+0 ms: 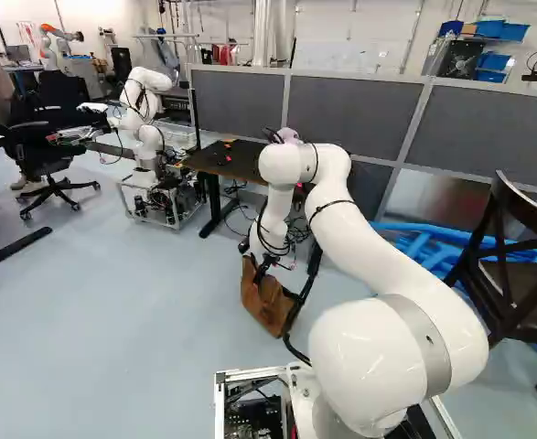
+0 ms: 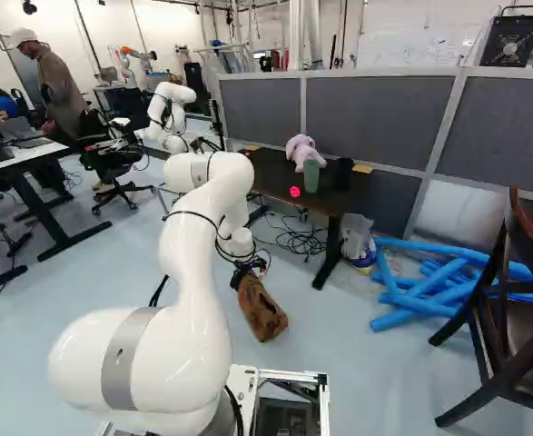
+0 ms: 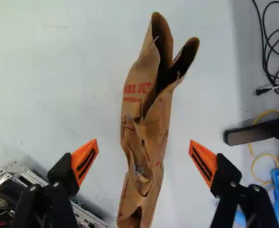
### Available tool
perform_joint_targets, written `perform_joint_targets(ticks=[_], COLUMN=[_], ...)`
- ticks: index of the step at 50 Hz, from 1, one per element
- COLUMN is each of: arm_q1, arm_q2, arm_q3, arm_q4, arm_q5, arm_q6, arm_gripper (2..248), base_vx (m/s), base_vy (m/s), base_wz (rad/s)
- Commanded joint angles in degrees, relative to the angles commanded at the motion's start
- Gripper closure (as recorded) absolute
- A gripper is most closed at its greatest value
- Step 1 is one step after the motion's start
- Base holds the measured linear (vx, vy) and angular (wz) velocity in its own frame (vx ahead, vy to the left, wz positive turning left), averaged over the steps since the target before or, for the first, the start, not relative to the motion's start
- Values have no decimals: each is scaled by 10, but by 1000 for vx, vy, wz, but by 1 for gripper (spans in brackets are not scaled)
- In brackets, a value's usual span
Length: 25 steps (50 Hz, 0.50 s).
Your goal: Pick up the bag on the ground and place it on the table
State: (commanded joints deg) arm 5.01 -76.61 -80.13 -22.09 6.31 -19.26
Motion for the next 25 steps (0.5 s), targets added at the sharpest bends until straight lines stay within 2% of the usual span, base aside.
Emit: perform_joint_targets(ticks=[25], arm_q1=[-3], arm_q2=[-53], arm_q3=[-47], arm_q4=[3], arm_q5=[-4], arm_q6=[0], arm_gripper=[3], base_vx=[0], base_vy=[0], base_wz=[0])
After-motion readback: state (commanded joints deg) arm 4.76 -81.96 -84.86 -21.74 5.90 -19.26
